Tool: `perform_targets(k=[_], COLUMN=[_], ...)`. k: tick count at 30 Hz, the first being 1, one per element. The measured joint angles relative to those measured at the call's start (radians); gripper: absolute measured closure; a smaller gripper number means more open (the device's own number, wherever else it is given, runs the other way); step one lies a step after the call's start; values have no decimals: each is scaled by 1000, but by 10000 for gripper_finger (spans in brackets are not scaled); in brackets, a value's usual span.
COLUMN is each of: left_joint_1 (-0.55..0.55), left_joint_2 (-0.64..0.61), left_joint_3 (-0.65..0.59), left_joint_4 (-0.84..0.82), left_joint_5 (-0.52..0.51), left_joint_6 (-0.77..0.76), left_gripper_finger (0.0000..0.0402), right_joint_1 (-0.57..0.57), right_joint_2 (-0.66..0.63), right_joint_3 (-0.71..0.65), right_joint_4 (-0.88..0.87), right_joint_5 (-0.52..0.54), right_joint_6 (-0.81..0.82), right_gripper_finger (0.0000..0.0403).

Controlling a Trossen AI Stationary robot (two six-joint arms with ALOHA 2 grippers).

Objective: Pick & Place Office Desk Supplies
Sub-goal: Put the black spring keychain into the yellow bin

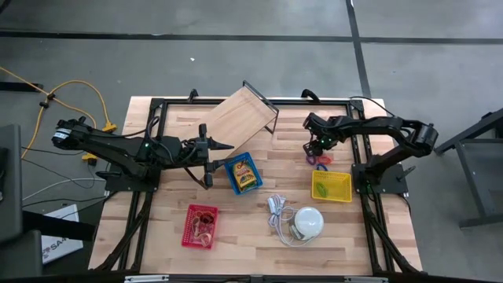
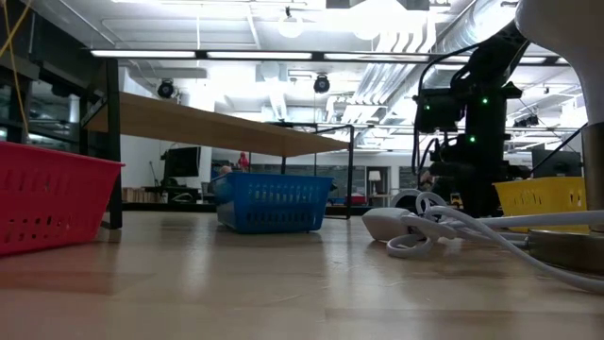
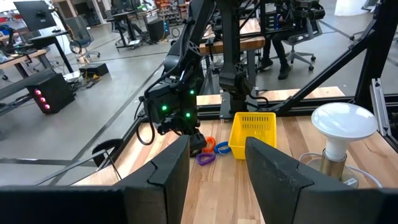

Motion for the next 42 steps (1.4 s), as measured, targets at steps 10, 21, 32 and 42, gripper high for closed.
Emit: perform_targets(k=[10,21,32,42], left_joint_1=[0,0,0,0], left_joint_2=[0,0,0,0], left_joint_3=[0,0,0,0], left_joint_4=[0,0,0,0], left_joint_5=[0,0,0,0], left_joint_6=[0,0,0,0], left_gripper_finger=[252,252,252,252], right_joint_1=[1,1,1,1], right_joint_2=[-22,-24,-26,-26], right_joint_3=[-2,0,2,2], right_joint_4=[-23,-23,-24,-23], right_joint_5=[-6,-7,-7,-7], right_joint_6=[0,0,-1,-1], right_gripper_finger=[270,271,354,384])
